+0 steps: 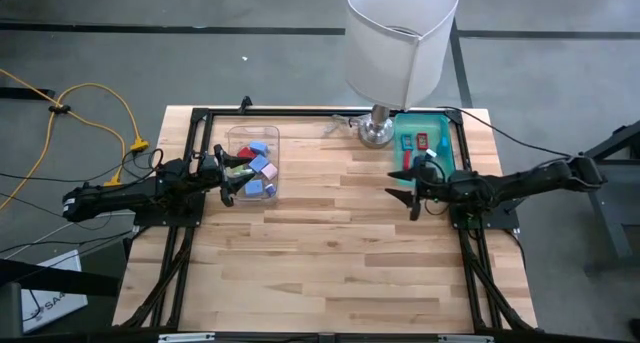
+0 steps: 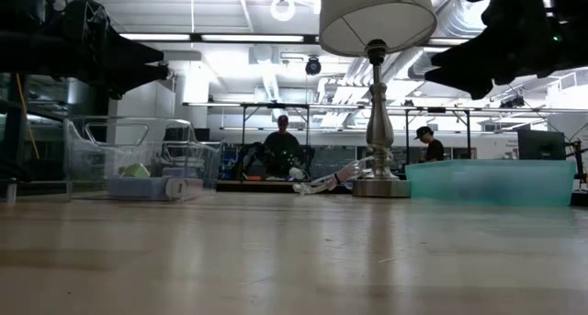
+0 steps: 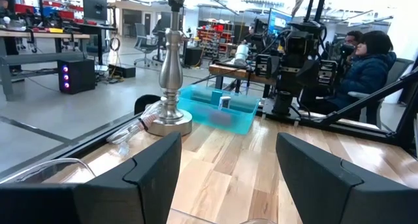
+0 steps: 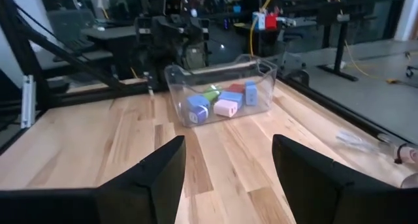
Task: Pick & Place Office items
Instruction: Return to Home Position
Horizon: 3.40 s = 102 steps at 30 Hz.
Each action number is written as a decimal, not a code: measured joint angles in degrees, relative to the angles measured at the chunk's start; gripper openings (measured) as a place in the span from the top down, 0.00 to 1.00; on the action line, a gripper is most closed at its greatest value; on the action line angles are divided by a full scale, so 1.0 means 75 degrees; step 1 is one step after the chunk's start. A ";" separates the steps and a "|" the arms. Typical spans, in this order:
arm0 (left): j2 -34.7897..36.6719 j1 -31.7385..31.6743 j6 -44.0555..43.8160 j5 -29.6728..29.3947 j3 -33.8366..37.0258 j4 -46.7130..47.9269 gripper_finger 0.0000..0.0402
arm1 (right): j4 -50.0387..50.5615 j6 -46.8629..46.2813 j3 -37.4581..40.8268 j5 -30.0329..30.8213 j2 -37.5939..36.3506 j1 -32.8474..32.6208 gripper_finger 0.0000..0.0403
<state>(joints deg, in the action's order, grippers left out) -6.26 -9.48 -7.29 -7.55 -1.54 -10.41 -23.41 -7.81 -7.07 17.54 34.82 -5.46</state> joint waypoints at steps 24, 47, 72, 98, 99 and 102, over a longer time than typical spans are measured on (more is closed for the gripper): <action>0.0000 -0.0001 0.0000 0.0002 0.0000 0.0000 0.39 | 0.1384 0.0215 0.0877 -0.0798 -0.2396 -0.0002 0.47; 0.0000 0.0000 0.0000 0.0003 0.0000 0.0002 0.39 | 0.2994 0.0088 0.0892 -0.2387 -0.3624 0.0004 0.47; 0.0000 0.0000 0.0000 0.0003 0.0000 0.0000 0.39 | 0.3008 0.0221 0.0900 -0.2366 -0.3624 0.0001 0.47; -0.0001 0.0000 0.0000 0.0003 0.0000 0.0002 0.39 | 0.2989 0.0215 0.0900 -0.2363 -0.3624 0.0001 0.47; 0.0000 0.0000 0.0000 0.0002 0.0000 0.0000 0.39 | 0.2989 0.0215 0.0900 -0.2363 -0.3624 0.0001 0.47; -0.0003 0.0000 0.0000 0.0000 0.0003 0.0000 0.39 | 0.2986 0.0215 0.0900 -0.2363 -0.3624 0.0001 0.47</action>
<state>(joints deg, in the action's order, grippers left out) -6.28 -9.47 -7.29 -7.55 -1.52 -10.41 -1.02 -6.20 -0.32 -0.19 7.64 -5.45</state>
